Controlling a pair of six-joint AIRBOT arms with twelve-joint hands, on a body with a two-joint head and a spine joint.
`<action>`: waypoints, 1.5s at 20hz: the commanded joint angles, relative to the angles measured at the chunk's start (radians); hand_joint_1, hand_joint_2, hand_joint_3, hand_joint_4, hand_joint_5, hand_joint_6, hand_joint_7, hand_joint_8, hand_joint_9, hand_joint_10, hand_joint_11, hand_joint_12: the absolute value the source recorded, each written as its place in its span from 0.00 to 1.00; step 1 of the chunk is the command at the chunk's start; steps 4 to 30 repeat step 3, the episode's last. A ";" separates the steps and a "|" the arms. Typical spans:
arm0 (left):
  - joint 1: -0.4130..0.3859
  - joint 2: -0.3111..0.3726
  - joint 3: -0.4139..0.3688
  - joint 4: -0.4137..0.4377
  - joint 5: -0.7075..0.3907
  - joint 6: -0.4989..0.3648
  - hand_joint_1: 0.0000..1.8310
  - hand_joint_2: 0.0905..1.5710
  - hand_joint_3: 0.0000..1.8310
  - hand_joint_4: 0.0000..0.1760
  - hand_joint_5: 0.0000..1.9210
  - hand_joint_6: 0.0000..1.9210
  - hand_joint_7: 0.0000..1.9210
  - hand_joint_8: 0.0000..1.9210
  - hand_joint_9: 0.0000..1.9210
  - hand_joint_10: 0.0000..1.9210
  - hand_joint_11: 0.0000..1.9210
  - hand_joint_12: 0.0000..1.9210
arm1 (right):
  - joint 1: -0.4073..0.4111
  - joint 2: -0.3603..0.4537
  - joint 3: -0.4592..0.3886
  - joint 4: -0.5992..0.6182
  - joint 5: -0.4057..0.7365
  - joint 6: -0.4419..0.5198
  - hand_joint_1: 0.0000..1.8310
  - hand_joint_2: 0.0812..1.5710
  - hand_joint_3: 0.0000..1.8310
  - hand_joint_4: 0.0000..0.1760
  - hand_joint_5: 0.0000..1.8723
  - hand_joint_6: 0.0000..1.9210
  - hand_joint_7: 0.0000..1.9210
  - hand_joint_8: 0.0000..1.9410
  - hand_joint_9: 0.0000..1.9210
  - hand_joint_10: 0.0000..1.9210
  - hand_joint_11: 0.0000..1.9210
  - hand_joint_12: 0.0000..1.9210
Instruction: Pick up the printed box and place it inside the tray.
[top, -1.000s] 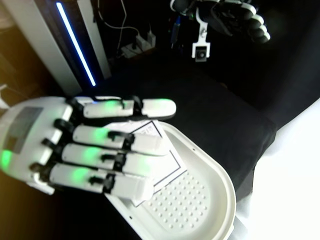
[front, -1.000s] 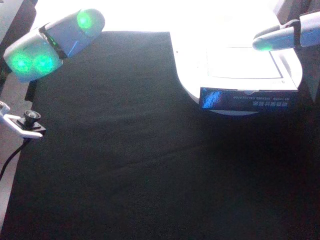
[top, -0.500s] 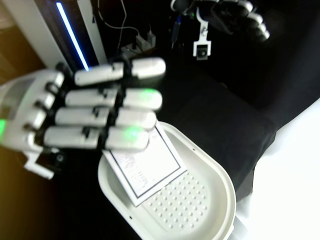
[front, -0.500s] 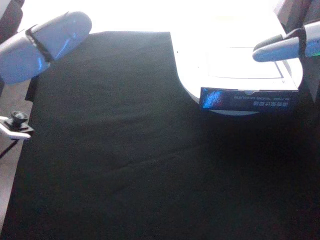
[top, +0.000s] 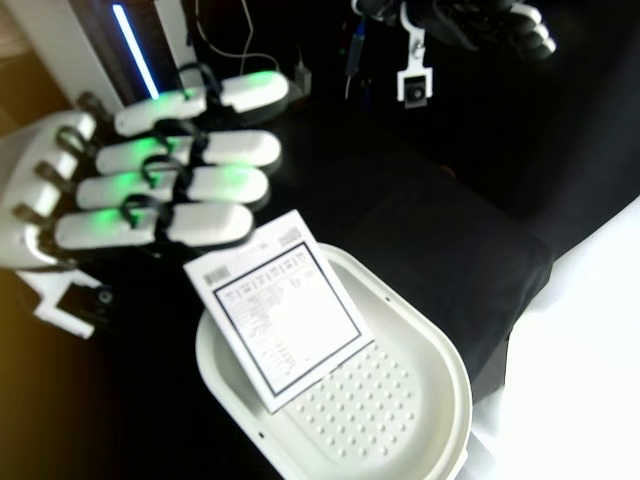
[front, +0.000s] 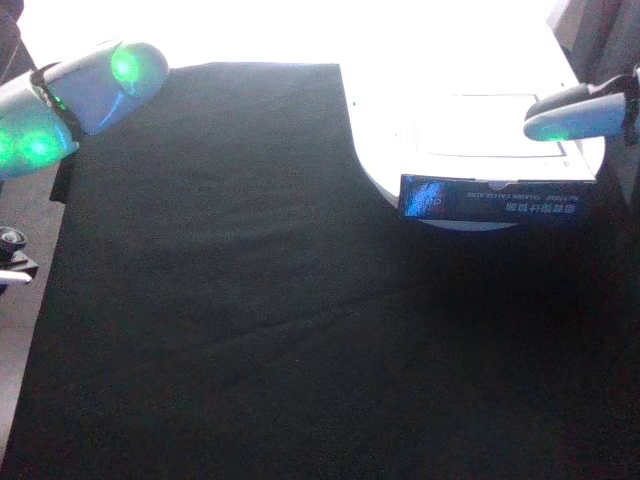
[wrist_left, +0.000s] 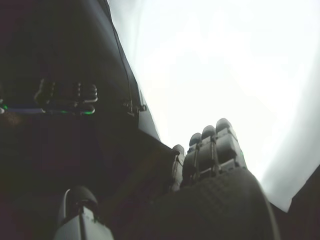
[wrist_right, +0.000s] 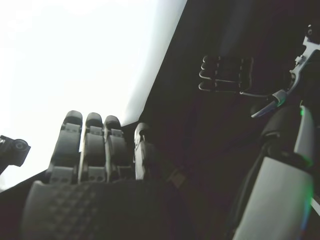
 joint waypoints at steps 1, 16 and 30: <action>-0.001 0.016 -0.008 -0.002 -0.145 0.007 0.09 0.52 0.00 0.81 0.00 0.00 0.01 0.00 0.00 0.00 0.00 0.00 | 0.002 0.013 -0.004 0.027 0.136 0.005 0.33 0.32 0.00 1.00 0.00 0.00 0.00 0.00 0.00 0.00 0.01 0.01; 0.007 0.022 -0.017 -0.006 -0.164 0.020 0.07 0.50 0.00 0.62 0.00 0.00 0.00 0.00 0.00 0.00 0.00 0.00 | -0.013 0.020 -0.011 0.027 0.159 0.005 0.33 0.33 0.00 1.00 0.00 0.00 0.00 0.00 0.00 0.00 0.00 0.00; 0.007 0.022 -0.017 -0.006 -0.164 0.020 0.07 0.50 0.00 0.62 0.00 0.00 0.00 0.00 0.00 0.00 0.00 0.00 | -0.013 0.020 -0.011 0.027 0.159 0.005 0.33 0.33 0.00 1.00 0.00 0.00 0.00 0.00 0.00 0.00 0.00 0.00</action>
